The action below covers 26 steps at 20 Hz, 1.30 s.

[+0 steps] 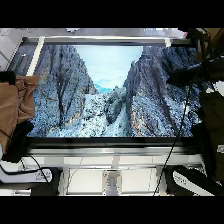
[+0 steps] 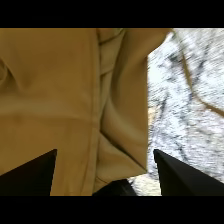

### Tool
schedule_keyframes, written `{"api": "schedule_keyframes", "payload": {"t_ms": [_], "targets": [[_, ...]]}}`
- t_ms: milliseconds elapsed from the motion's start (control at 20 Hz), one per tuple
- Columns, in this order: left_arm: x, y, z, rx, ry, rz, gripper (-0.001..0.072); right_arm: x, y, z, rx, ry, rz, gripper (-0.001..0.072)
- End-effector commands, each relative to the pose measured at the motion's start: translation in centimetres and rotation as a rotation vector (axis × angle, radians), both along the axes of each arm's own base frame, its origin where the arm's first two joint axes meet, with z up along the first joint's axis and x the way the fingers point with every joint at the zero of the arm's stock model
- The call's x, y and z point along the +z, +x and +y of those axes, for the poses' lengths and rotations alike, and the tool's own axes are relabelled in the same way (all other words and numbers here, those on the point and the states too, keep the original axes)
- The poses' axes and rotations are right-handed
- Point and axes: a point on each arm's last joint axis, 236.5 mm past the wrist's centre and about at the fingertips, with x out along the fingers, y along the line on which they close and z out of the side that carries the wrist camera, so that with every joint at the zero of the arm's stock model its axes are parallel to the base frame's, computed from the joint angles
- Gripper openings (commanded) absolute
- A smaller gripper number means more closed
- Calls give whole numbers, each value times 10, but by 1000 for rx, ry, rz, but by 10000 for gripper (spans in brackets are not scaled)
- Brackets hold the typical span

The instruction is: Fold the clothes and pants, and hang the long-sleeved shirts on hangers.

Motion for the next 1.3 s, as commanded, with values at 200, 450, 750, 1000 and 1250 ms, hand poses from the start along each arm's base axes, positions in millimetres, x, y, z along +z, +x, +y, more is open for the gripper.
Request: {"api": "schedule_keyframes", "payload": {"t_ms": [200,450,750,1000,1250], "targets": [[-140,2,68,43,97,322,700,11,15,2,-20,25,-71,15],[-163,29,87,21,177,264,699,10,15,3,-40,38,-61,15],[-156,34,107,0,249,245,235,10,15,2,-41,37,-62,15],[-154,2,120,81,225,317,17,10,15,1,-42,33,-64,15],[-56,36,47,5,199,86,17,19,15,-10,-60,-14,-89,15]]}}
